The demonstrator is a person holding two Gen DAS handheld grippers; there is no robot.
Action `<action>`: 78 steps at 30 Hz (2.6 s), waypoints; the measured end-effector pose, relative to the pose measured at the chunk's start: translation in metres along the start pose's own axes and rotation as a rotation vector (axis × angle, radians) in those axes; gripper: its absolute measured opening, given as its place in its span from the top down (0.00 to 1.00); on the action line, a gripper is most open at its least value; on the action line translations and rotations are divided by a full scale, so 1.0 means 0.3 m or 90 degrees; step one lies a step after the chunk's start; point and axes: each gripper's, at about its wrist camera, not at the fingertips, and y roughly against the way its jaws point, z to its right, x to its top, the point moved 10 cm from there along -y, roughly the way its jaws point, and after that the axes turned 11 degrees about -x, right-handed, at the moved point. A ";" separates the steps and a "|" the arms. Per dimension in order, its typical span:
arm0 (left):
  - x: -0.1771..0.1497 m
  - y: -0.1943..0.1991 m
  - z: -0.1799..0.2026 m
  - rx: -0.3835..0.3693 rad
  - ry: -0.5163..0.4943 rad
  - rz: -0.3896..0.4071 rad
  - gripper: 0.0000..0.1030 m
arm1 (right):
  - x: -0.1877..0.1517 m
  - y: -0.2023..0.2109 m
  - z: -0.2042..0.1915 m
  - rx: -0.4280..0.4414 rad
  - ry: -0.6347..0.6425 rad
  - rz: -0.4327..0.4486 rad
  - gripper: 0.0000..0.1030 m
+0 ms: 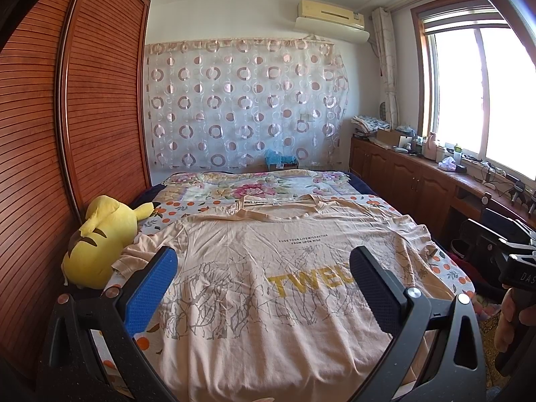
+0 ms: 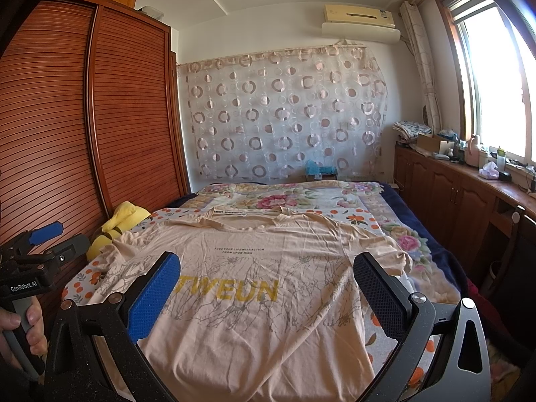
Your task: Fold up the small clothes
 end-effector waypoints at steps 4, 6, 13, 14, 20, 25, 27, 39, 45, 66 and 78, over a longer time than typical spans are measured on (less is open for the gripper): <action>0.000 0.000 0.000 0.000 0.000 0.001 0.00 | 0.001 0.000 0.000 0.000 0.000 0.001 0.00; 0.000 0.000 0.000 0.000 0.000 0.001 0.00 | 0.000 0.000 -0.001 0.001 0.000 0.001 0.00; -0.002 -0.002 -0.002 0.000 0.000 -0.002 0.00 | 0.002 0.003 -0.010 0.006 0.000 -0.001 0.00; -0.005 -0.004 -0.006 0.001 0.001 -0.004 0.00 | 0.000 0.000 -0.011 0.008 0.001 -0.002 0.00; -0.021 -0.044 -0.078 0.016 0.016 -0.020 0.00 | -0.024 -0.033 -0.031 0.026 0.003 -0.016 0.00; -0.050 -0.058 -0.177 0.037 0.031 -0.035 0.00 | -0.033 -0.069 -0.075 0.051 0.027 -0.022 0.00; -0.067 -0.067 -0.201 0.043 0.038 -0.041 0.00 | -0.033 -0.081 -0.105 0.064 0.047 -0.017 0.00; -0.196 -0.084 -0.407 0.092 0.079 -0.094 0.00 | -0.015 -0.235 -0.258 0.168 0.099 -0.026 0.00; -0.239 -0.083 -0.524 0.122 0.101 -0.112 0.00 | -0.006 -0.340 -0.317 0.198 0.138 -0.020 0.00; -0.293 -0.022 -0.933 0.166 0.145 -0.146 0.00 | -0.079 -0.535 -0.637 0.412 0.319 -0.199 0.52; -0.346 0.000 -1.008 0.164 0.175 -0.150 0.00 | -0.118 -0.522 -0.771 0.475 0.410 -0.251 0.72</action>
